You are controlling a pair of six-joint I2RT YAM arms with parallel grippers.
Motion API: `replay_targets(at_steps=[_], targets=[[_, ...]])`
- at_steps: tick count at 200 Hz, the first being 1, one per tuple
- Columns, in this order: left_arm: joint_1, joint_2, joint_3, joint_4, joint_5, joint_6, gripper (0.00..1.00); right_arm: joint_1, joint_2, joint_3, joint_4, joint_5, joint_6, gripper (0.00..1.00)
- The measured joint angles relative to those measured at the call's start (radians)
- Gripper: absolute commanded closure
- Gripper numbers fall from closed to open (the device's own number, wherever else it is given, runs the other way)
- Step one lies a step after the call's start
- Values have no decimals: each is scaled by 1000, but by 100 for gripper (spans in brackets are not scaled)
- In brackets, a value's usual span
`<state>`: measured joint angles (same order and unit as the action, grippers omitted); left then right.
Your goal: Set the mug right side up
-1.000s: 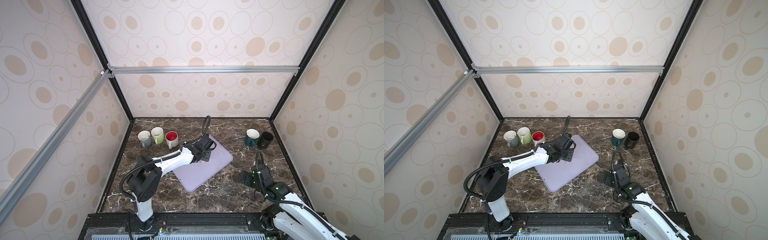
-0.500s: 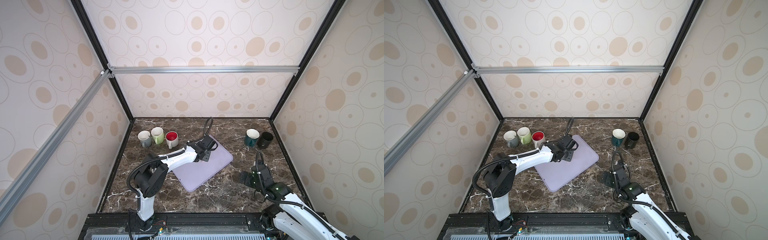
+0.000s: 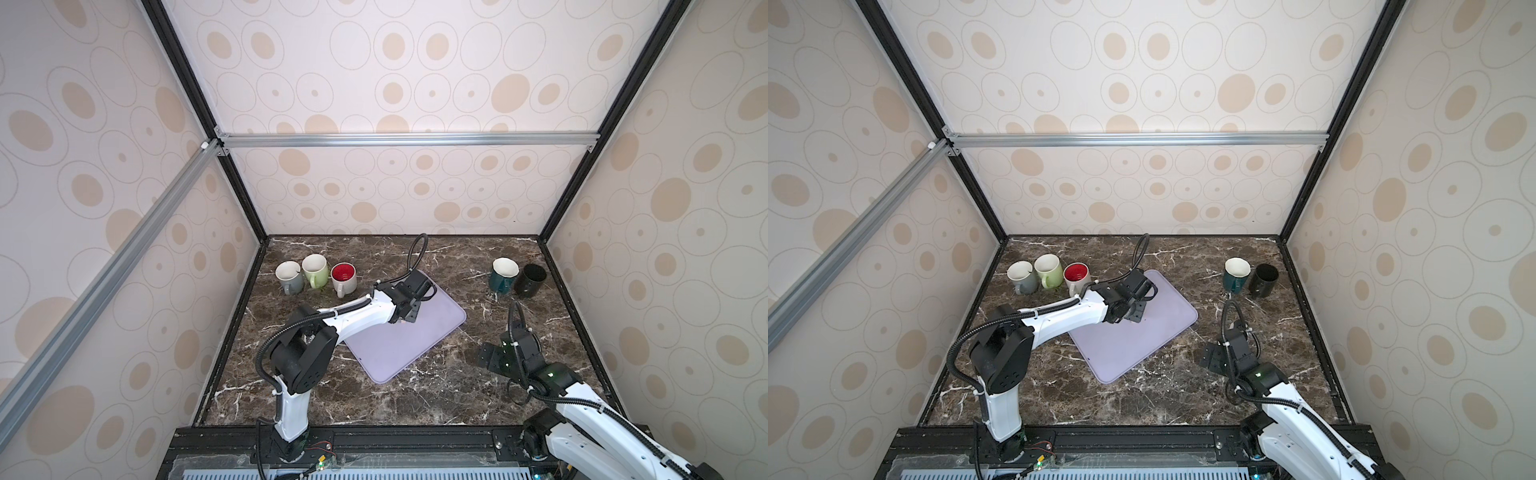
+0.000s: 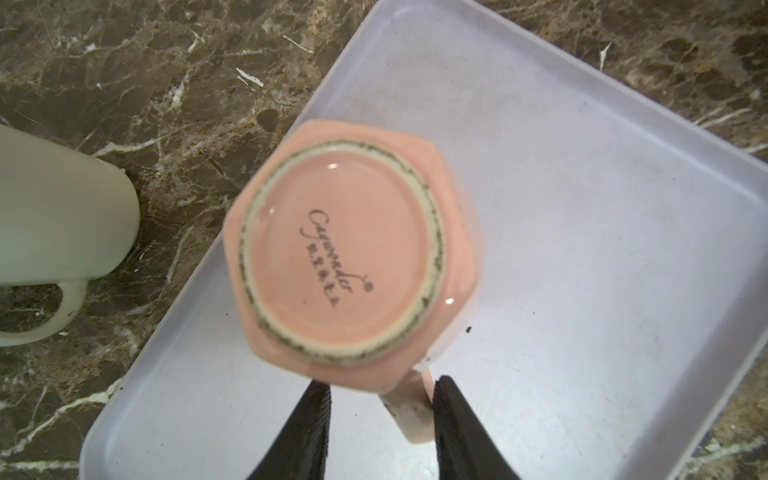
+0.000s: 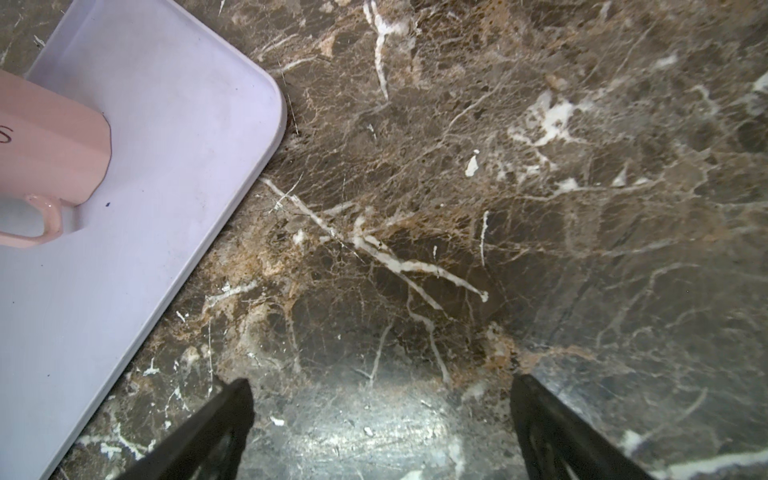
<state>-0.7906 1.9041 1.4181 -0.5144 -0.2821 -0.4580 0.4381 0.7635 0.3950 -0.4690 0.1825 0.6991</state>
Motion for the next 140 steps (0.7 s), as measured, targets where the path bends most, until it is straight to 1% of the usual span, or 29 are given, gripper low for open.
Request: replay_targets(at_steps=[39, 99, 140], targets=[[5, 43, 31, -6, 19, 3, 63, 0, 27, 0, 14, 0, 0, 1], [12, 61, 34, -8, 50, 7, 73, 0, 63, 0, 28, 2, 0, 1], [26, 61, 36, -7, 72, 10, 74, 0, 81, 0, 39, 1, 0, 1]])
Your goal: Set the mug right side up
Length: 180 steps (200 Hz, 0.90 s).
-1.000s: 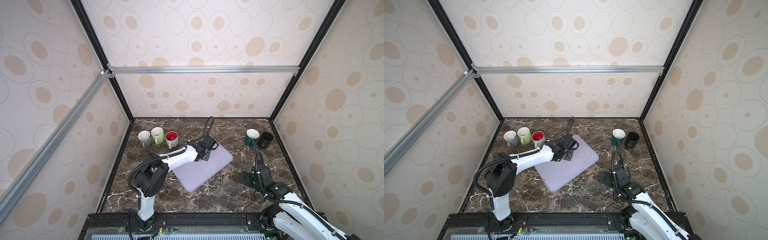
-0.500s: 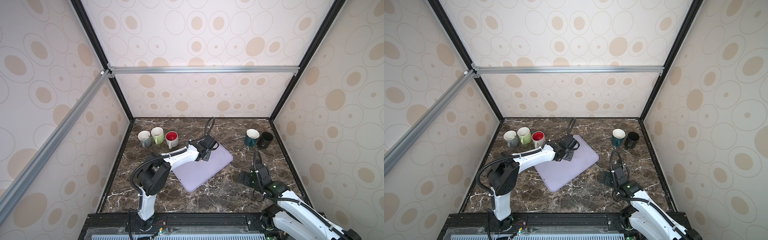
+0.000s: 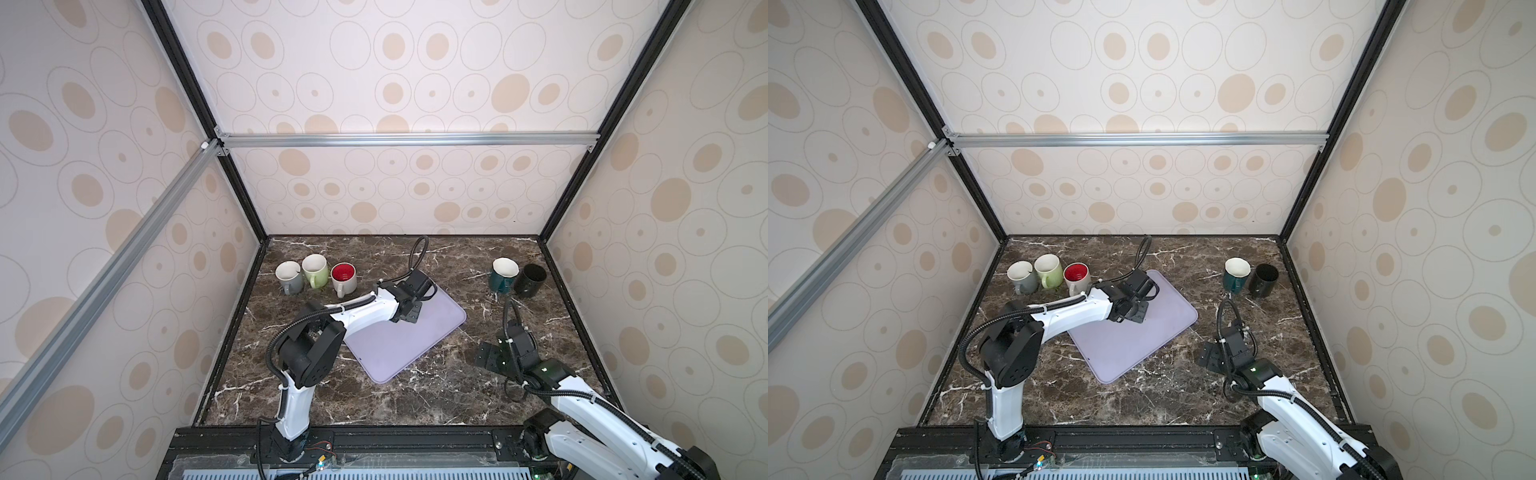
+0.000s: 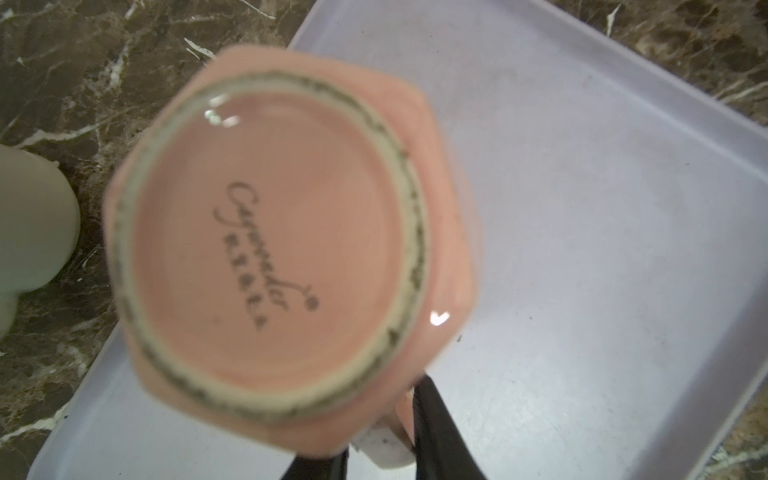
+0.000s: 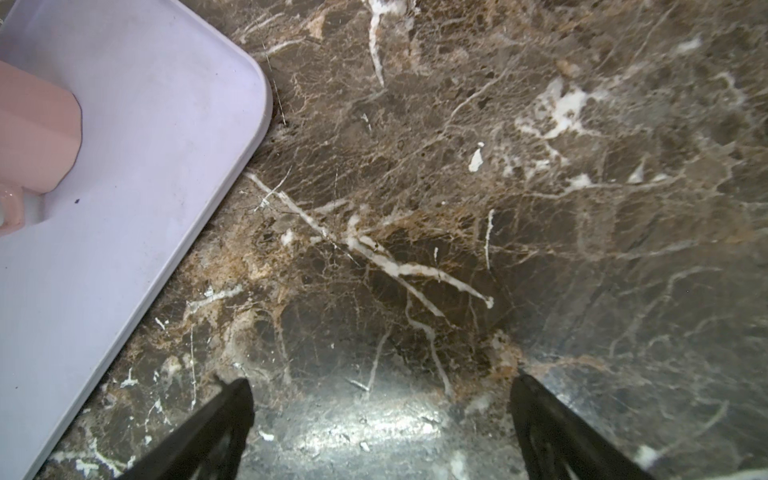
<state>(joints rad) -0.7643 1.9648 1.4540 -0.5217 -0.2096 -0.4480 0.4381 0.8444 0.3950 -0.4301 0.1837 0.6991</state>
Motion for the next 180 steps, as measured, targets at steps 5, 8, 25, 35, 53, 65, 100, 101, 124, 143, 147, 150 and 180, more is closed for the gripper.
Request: replay_targets(at_steps=[5, 8, 25, 35, 53, 65, 100, 101, 124, 143, 147, 150, 180], targets=[[2, 0, 0, 0, 4, 0, 74, 0, 2, 0, 2, 0, 0, 1], [2, 0, 0, 0, 6, 0, 74, 0, 3, 0, 2, 0, 0, 1], [5, 0, 0, 1, 15, 0, 75, 0, 7, 0, 5, 0, 0, 1], [6, 0, 0, 1, 19, 0, 76, 0, 8, 0, 5, 0, 0, 1], [6, 3, 8, -1, 25, 0, 75, 0, 9, 0, 5, -1, 1, 1], [6, 8, 12, -1, 28, 1, 75, 0, 9, 0, 5, -1, 2, 1], [11, 10, 13, 6, 35, 6, 91, 0, 9, 0, 5, -1, 5, 1], [11, 10, 13, 6, 35, 6, 91, 0, 9, 0, 5, -1, 5, 1], [12, 12, 15, 5, 43, 7, 100, 0, 9, 0, 5, -4, 10, 1], [15, 21, 27, 3, 48, 7, 100, 0, 8, 0, 5, -4, 11, 1], [16, 22, 28, 4, 50, 7, 100, 0, 8, 0, 5, -5, 11, 1], [17, 22, 28, 5, 51, 7, 100, 0, 7, 0, 5, -5, 11, 1], [23, 22, 28, 7, 67, 7, 100, 0, -7, -1, 6, -6, 12, 1]])
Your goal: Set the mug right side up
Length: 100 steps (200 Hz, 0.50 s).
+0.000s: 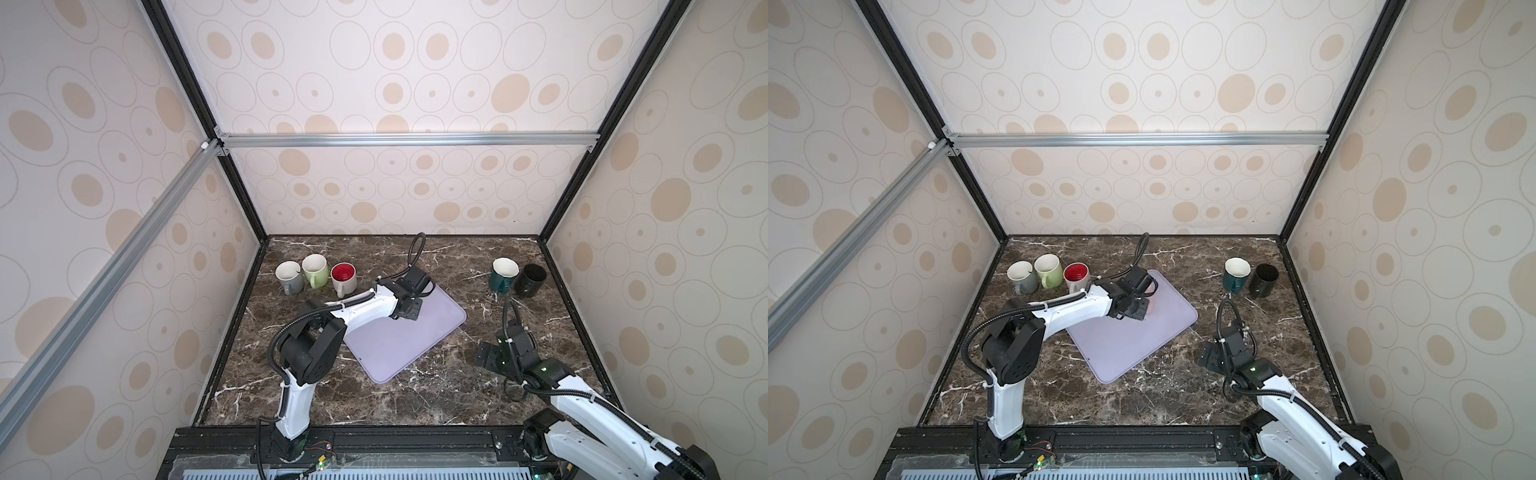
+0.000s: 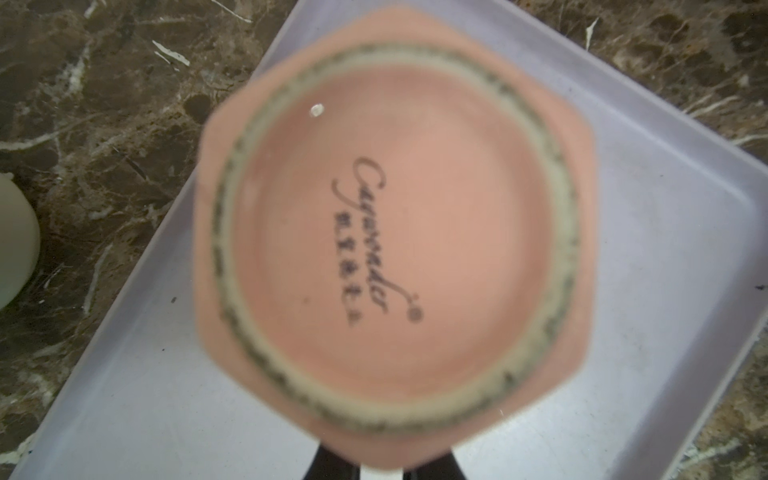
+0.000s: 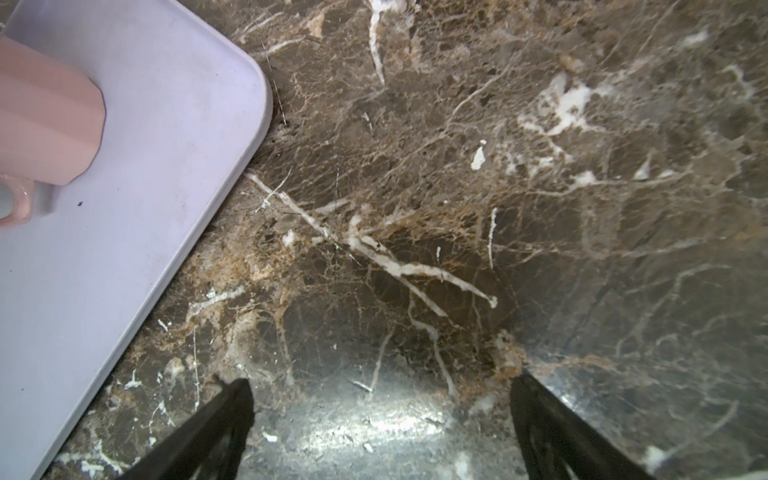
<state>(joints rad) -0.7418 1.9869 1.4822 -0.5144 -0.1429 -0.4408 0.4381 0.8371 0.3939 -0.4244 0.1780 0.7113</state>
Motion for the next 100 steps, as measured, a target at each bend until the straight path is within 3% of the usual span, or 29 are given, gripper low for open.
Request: replay_targets(at_steps=[100], targets=[[47, -9, -28, 84, 134, -1, 100, 0, -49, -15, 11, -51, -1, 0]])
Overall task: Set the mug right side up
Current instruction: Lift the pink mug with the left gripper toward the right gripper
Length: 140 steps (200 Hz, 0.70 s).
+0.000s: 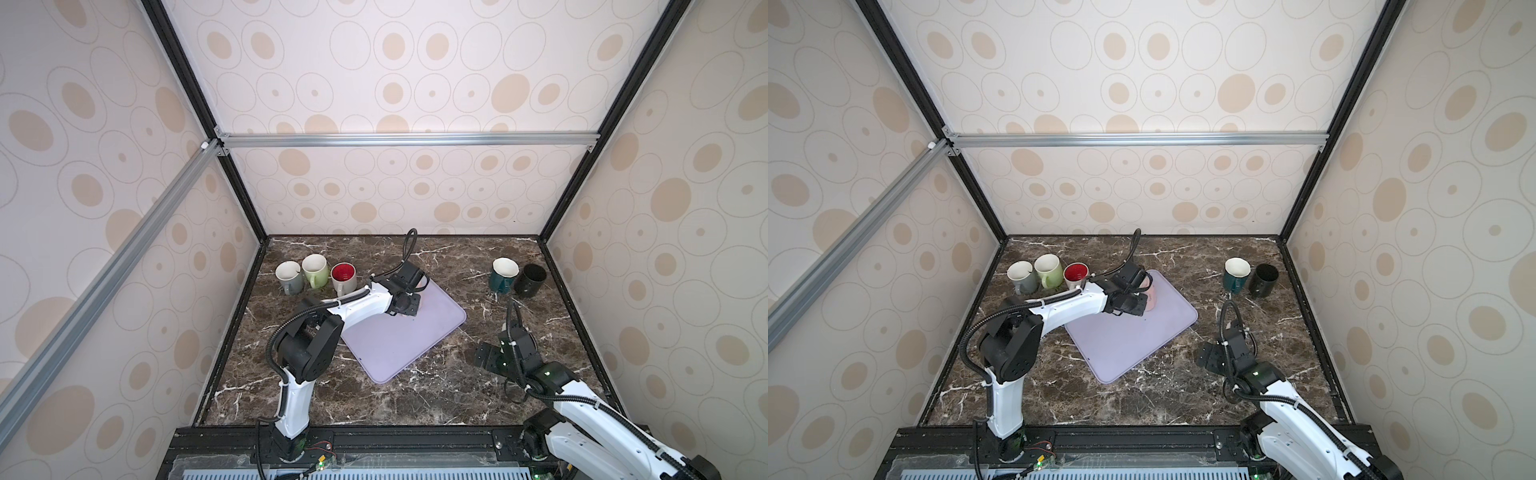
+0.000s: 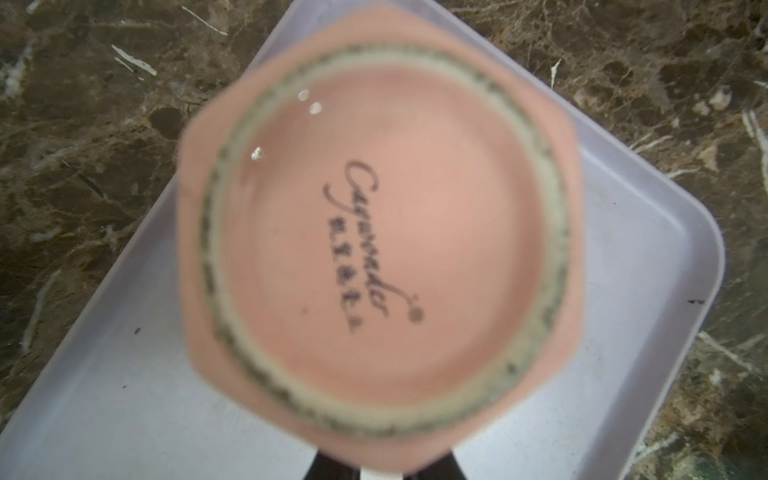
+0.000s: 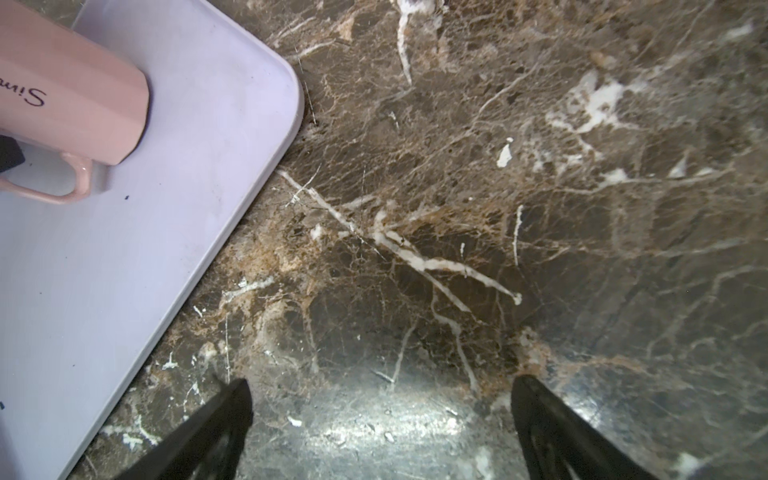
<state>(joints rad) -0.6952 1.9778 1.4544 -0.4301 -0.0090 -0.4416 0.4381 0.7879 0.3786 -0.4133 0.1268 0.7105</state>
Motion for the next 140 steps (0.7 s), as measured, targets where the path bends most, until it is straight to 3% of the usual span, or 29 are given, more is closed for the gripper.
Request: replay_targets(at_steps=[140], targets=[[48, -152, -251, 212, 145, -40, 100, 0, 61, 55, 31, -155, 1, 0]])
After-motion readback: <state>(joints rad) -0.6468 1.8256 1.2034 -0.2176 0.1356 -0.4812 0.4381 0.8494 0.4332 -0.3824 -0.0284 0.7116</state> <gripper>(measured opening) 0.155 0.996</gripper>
